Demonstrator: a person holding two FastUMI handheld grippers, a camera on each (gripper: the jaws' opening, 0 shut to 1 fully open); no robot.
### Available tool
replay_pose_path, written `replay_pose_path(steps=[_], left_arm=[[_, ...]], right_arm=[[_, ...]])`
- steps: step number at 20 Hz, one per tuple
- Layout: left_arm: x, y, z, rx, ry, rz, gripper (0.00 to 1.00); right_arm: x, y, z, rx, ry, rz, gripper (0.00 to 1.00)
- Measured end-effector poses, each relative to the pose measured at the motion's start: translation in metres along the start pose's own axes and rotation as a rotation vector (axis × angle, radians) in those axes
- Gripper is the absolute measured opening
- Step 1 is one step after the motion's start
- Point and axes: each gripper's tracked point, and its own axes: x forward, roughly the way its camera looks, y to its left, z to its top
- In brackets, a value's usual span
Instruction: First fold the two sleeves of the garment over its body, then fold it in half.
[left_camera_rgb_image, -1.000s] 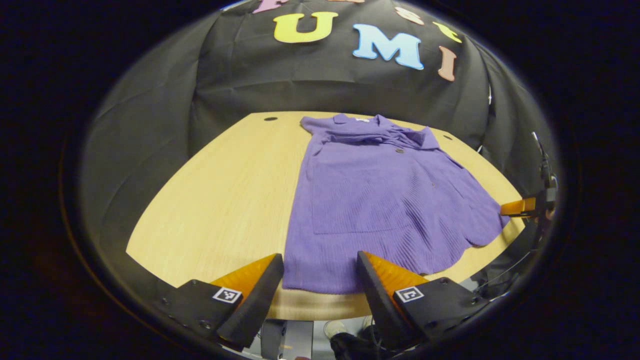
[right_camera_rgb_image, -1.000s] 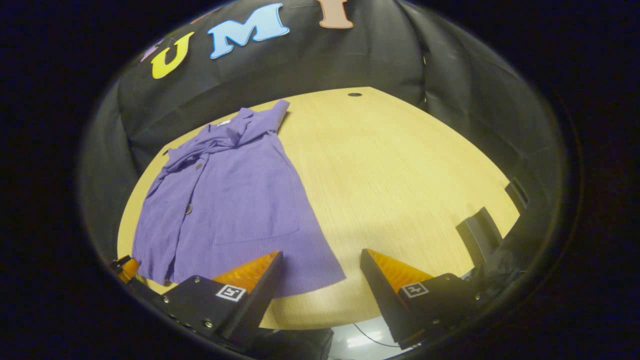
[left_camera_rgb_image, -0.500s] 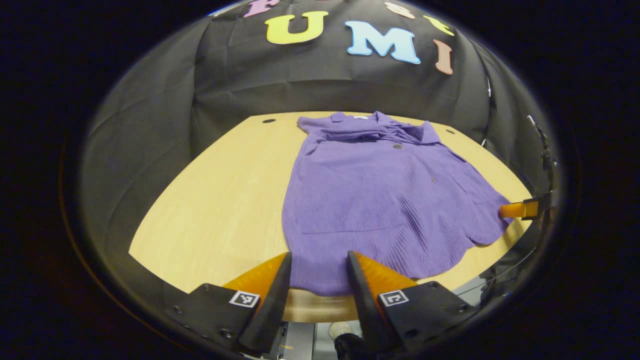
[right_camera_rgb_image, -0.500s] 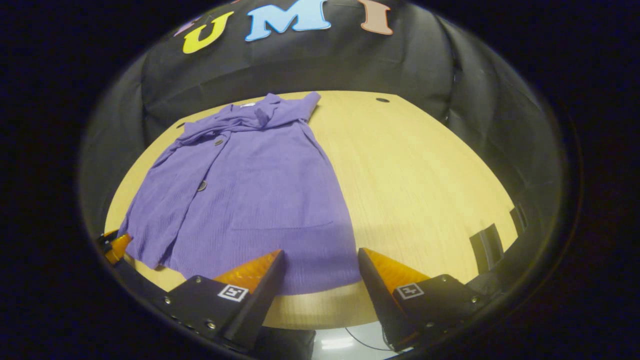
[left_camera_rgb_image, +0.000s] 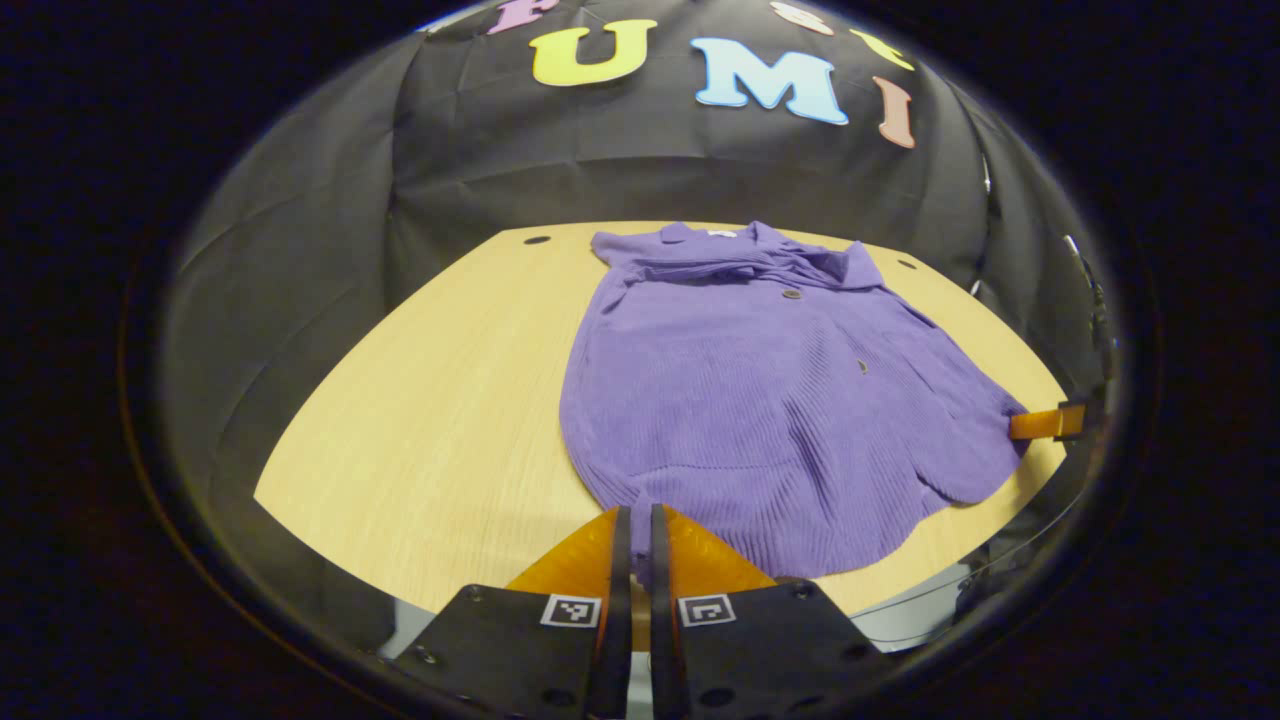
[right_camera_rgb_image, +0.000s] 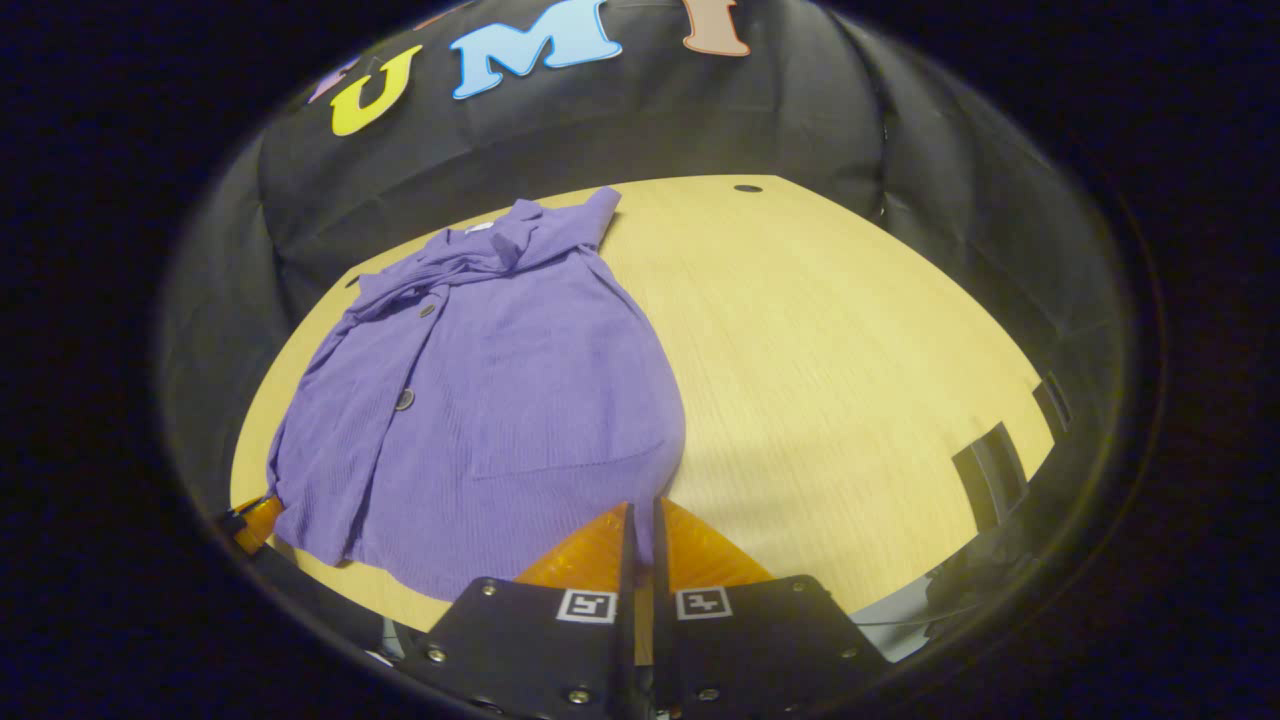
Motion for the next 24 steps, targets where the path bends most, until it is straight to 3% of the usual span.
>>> replay_pose_path(steps=[4, 8, 16, 24], left_arm=[[0.003, -0.013, 0.002, 0.013, 0.042, 0.013, 0.1], [-0.006, -0.034, 0.021, -0.074, 0.071, -0.044, 0.11], [-0.039, -0.051, 0.126, -0.22, -0.085, -0.074, 0.1], [-0.021, -0.053, 0.225, -0.254, -0.175, -0.194, 0.1]], right_arm=[[-0.001, 0.002, 0.001, 0.023, 0.022, 0.075, 0.03], [-0.009, 0.007, 0.012, 0.077, 0.029, 0.158, 0.01], [-0.053, 0.037, 0.109, 0.052, -0.11, 0.35, 0.01], [-0.065, 0.086, 0.202, 0.03, -0.224, 0.398, 0.01]])
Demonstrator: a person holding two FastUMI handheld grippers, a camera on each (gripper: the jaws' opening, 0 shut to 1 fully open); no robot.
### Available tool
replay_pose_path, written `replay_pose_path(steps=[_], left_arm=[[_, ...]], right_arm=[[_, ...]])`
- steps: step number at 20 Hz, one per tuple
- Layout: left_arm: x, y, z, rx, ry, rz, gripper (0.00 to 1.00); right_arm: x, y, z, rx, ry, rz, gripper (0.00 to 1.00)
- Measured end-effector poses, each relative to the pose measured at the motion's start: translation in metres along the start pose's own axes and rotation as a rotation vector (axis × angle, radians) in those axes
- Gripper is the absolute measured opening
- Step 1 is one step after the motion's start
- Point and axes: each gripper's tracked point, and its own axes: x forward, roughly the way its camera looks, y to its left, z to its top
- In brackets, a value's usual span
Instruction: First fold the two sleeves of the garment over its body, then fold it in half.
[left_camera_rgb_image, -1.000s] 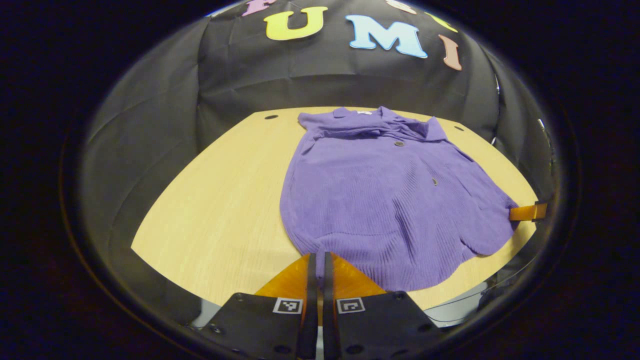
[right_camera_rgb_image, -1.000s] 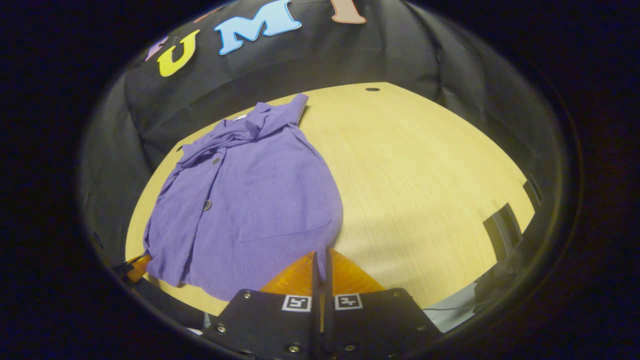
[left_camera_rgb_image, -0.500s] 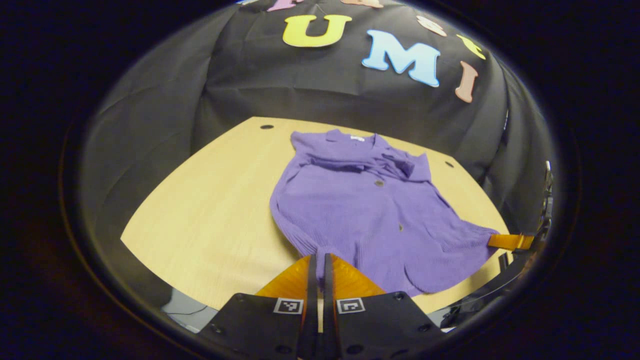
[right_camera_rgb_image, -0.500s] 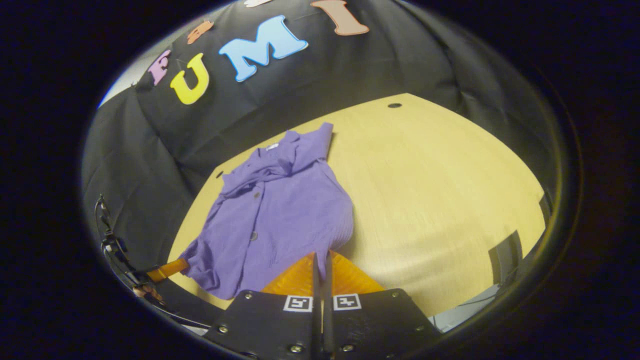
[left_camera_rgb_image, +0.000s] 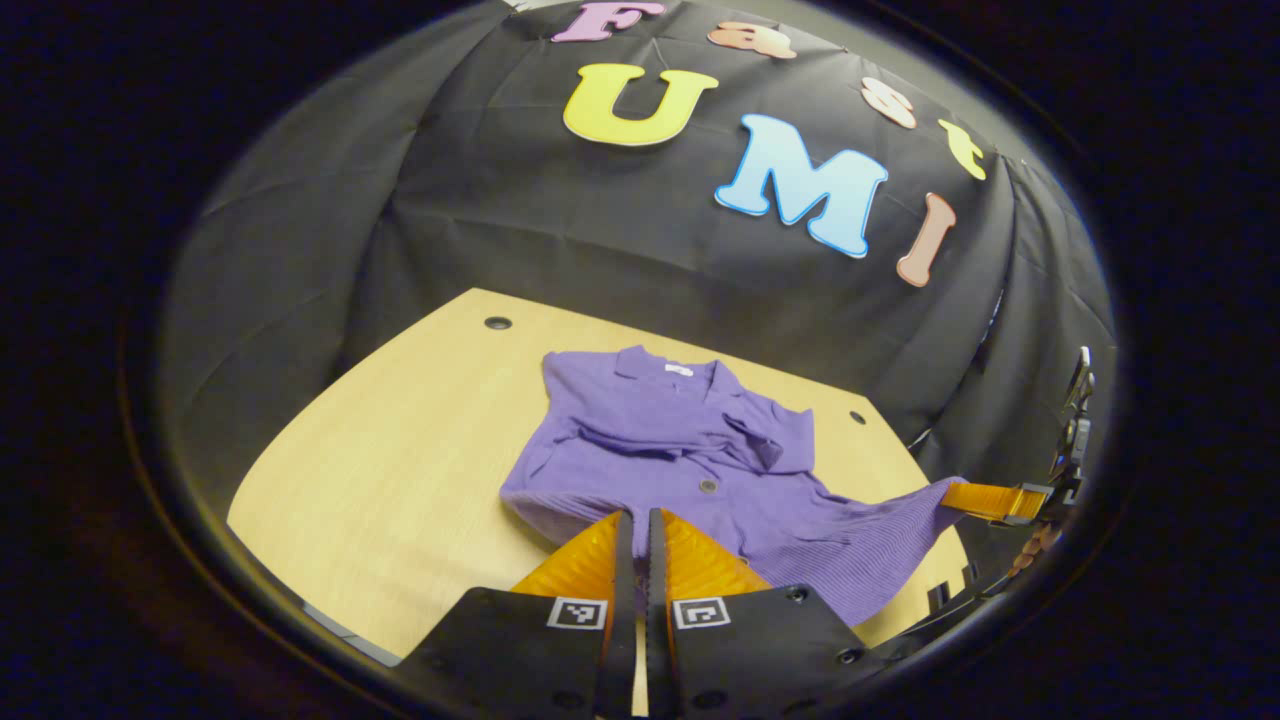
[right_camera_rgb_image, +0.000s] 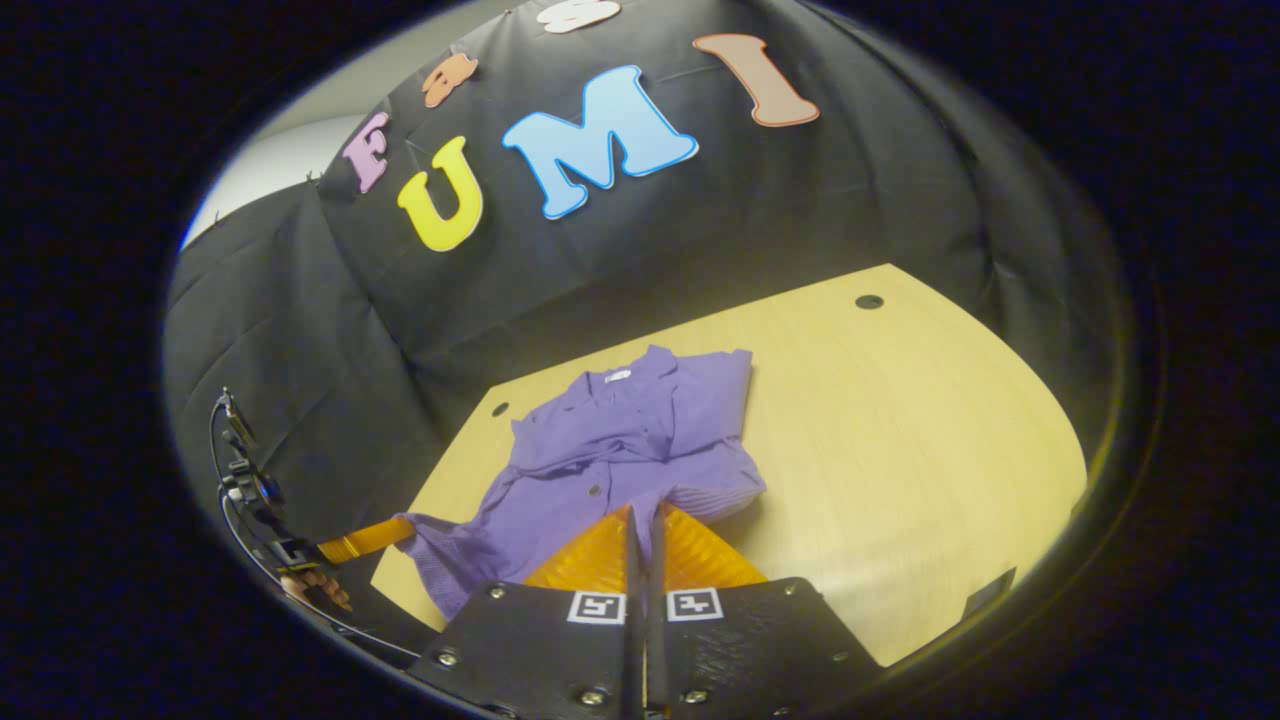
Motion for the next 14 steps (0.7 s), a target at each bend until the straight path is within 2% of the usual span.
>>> replay_pose_path(steps=[2, 8, 14], left_arm=[[0.017, 0.001, 0.025, -0.005, -0.01, -0.042, 0.1], [0.077, 0.016, 0.096, -0.018, -0.015, -0.141, 0.1], [0.14, 0.014, 0.164, -0.043, -0.048, -0.197, 0.1]], right_arm=[[0.012, 0.01, 0.026, 0.022, -0.033, -0.004, 0.01], [0.06, 0.011, 0.086, 0.074, -0.102, -0.089, 0.01], [0.109, 0.024, 0.132, 0.067, -0.102, -0.091, 0.01]])
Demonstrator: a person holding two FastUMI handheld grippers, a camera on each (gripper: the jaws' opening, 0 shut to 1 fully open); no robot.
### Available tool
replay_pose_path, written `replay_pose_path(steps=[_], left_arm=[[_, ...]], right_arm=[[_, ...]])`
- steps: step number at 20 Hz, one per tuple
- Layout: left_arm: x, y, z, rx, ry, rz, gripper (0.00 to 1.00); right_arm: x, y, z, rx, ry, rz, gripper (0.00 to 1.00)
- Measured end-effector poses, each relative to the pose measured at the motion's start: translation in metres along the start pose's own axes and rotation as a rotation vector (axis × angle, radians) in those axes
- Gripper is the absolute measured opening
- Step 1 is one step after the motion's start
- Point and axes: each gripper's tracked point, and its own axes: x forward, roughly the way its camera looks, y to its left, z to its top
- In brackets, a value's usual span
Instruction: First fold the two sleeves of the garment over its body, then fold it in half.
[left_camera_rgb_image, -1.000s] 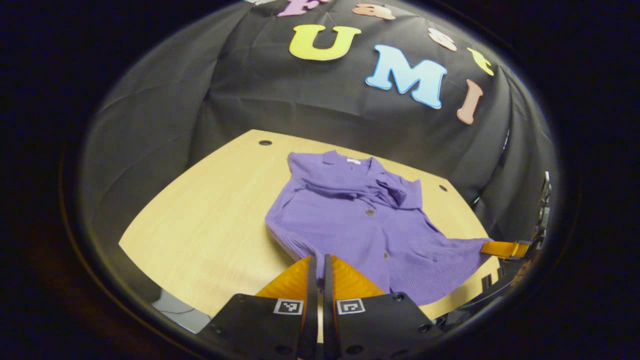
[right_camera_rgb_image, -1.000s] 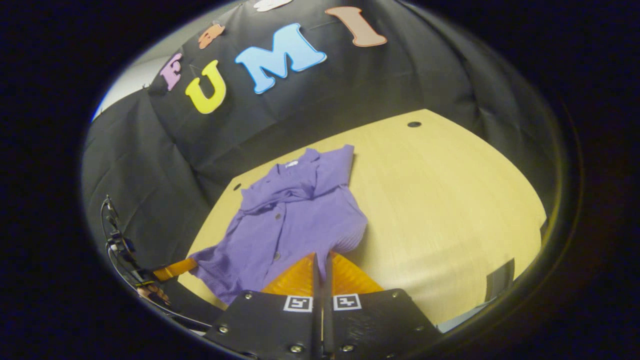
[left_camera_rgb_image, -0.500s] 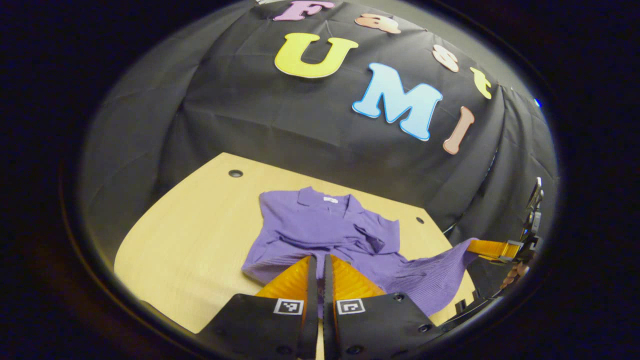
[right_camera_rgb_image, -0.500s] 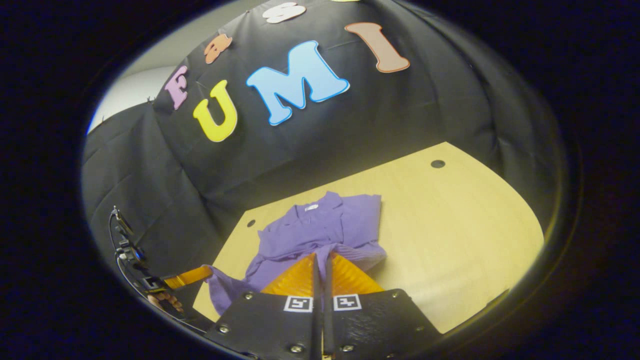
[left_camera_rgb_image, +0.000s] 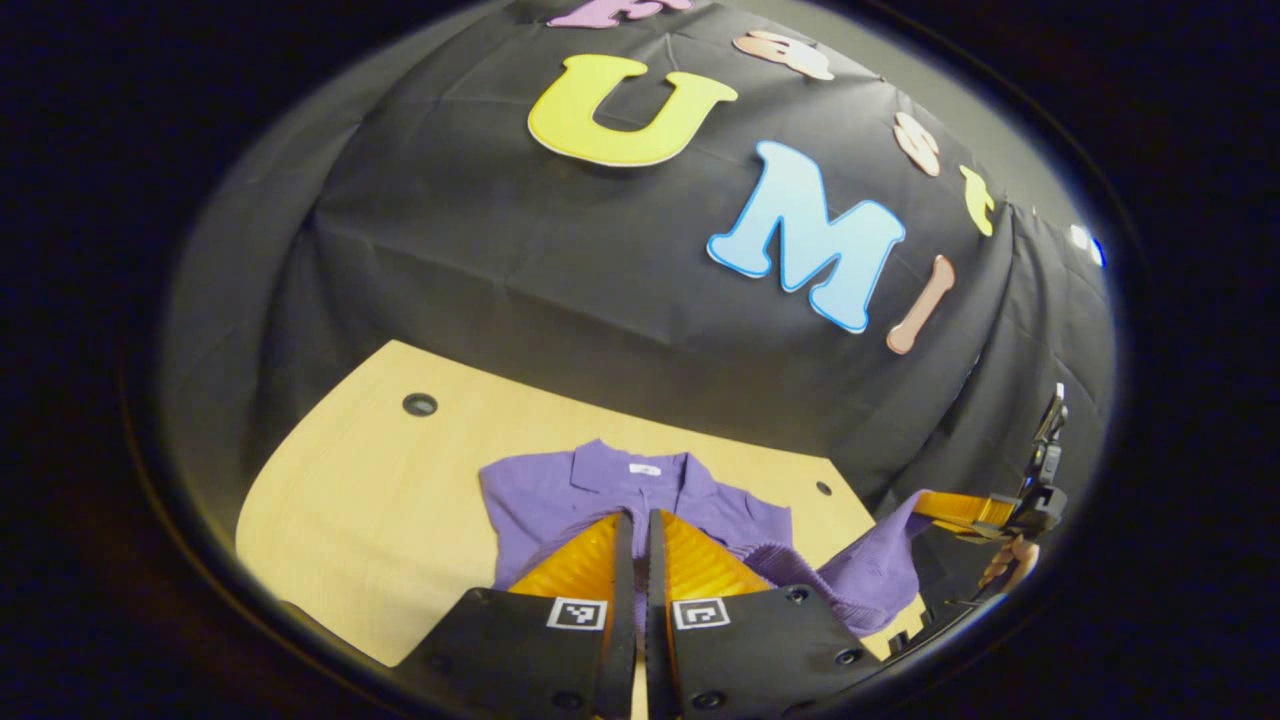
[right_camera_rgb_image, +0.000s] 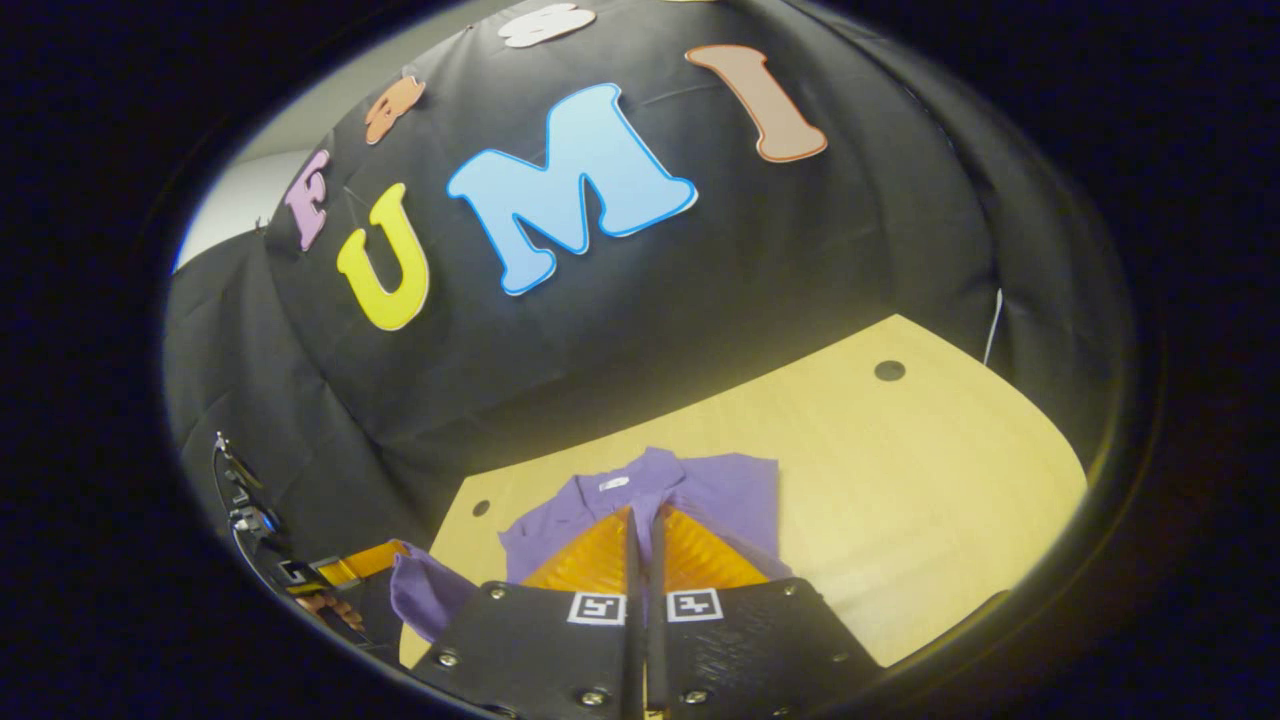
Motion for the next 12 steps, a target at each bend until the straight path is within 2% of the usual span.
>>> replay_pose_path(steps=[7, 12], left_arm=[[0.067, 0.008, 0.03, 0.007, -0.03, 0.04, 0.1], [0.114, 0.024, 0.038, -0.002, -0.023, 0.098, 0.1]], right_arm=[[0.073, 0.004, 0.031, 0.011, 0.025, 0.056, 0.01], [0.118, -0.026, 0.038, 0.044, 0.033, 0.022, 0.01]])
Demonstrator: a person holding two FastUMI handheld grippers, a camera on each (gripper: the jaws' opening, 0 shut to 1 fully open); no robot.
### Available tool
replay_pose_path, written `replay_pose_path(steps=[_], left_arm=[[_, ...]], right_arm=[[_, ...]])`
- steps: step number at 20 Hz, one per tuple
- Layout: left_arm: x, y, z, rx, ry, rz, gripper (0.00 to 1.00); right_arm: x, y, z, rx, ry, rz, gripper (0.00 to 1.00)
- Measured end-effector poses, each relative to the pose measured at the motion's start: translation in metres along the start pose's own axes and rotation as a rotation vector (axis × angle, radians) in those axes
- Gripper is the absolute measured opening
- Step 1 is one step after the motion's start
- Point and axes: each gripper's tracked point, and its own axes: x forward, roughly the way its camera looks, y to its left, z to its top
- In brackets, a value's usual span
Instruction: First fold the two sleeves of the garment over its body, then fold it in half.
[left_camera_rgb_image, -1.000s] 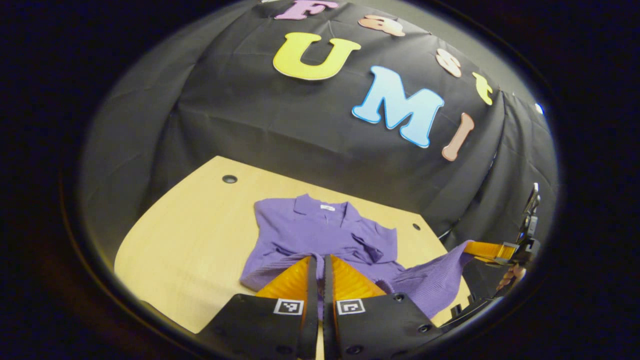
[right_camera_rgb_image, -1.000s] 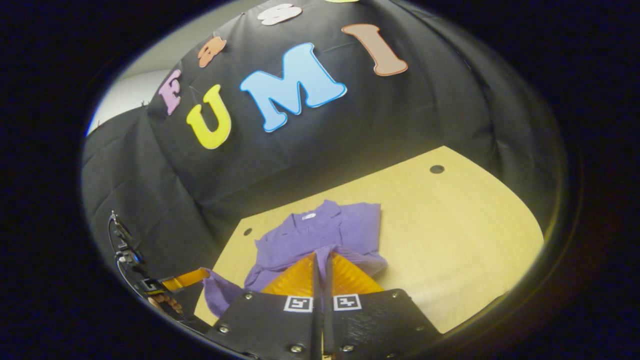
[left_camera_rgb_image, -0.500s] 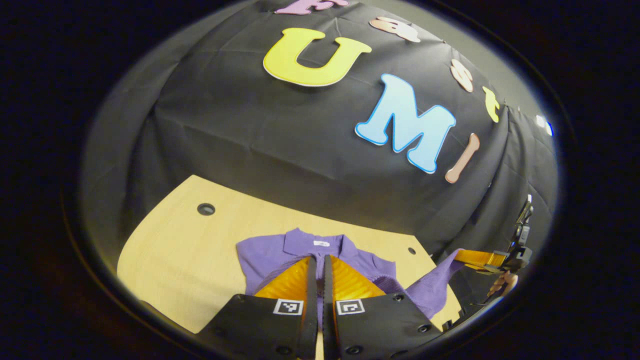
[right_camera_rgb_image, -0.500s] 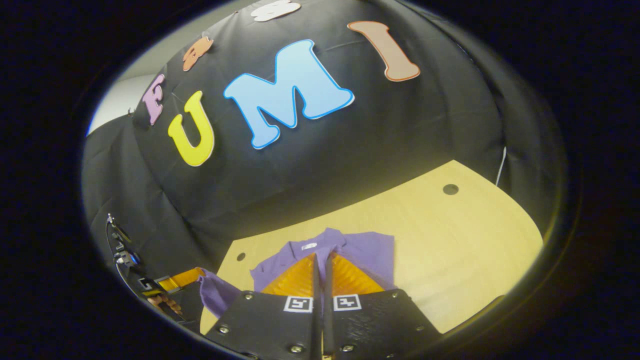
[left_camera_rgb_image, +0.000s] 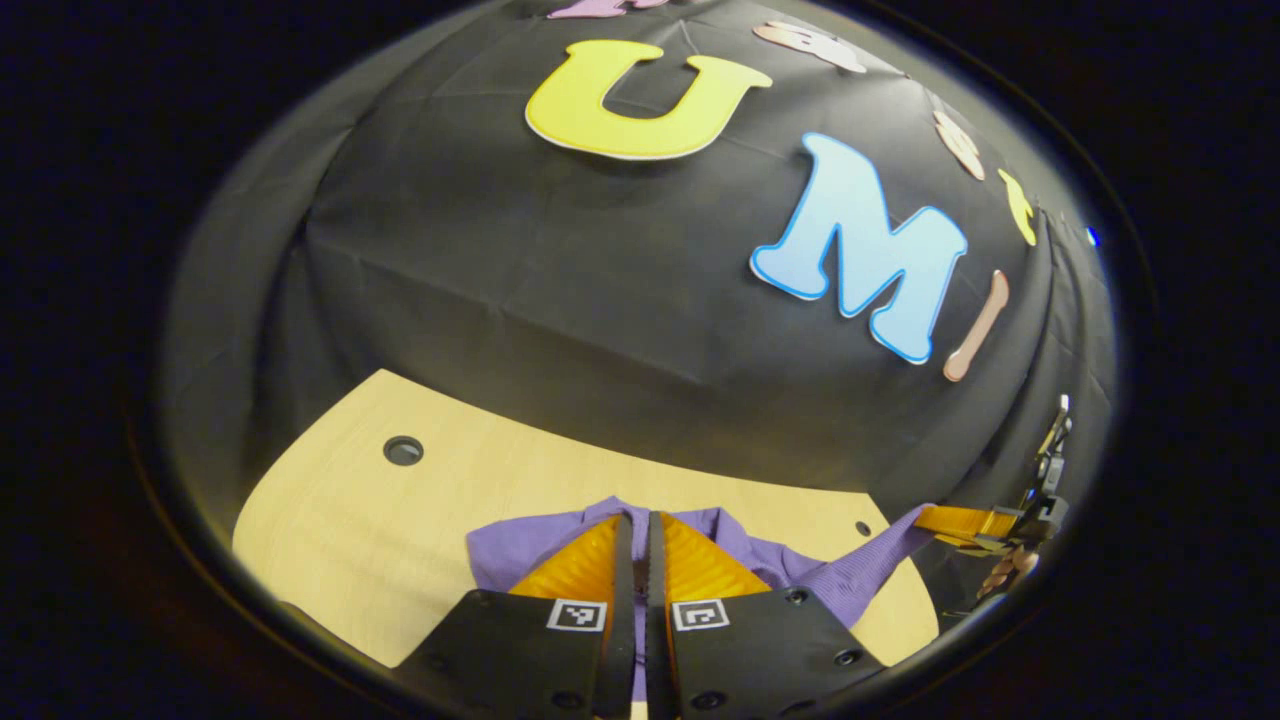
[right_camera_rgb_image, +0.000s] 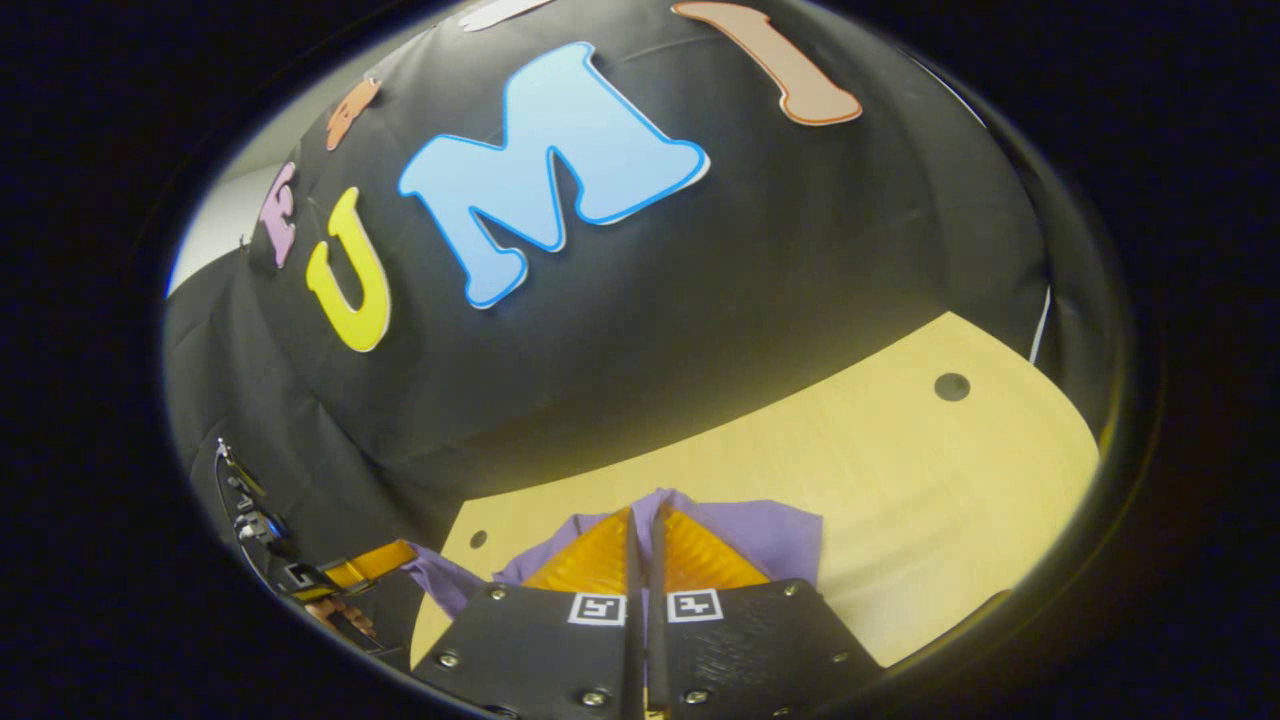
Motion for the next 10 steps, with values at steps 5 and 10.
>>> replay_pose_path(steps=[5, 10], left_arm=[[0.048, 0.025, 0.007, 0.015, -0.016, 0.073, 0.09], [0.094, 0.054, -0.011, 0.068, -0.007, 0.155, 0.1]], right_arm=[[0.042, -0.041, 0.004, 0.035, 0.01, -0.069, 0.01], [0.077, -0.074, -0.001, -0.031, 0.011, -0.153, 0.01]])
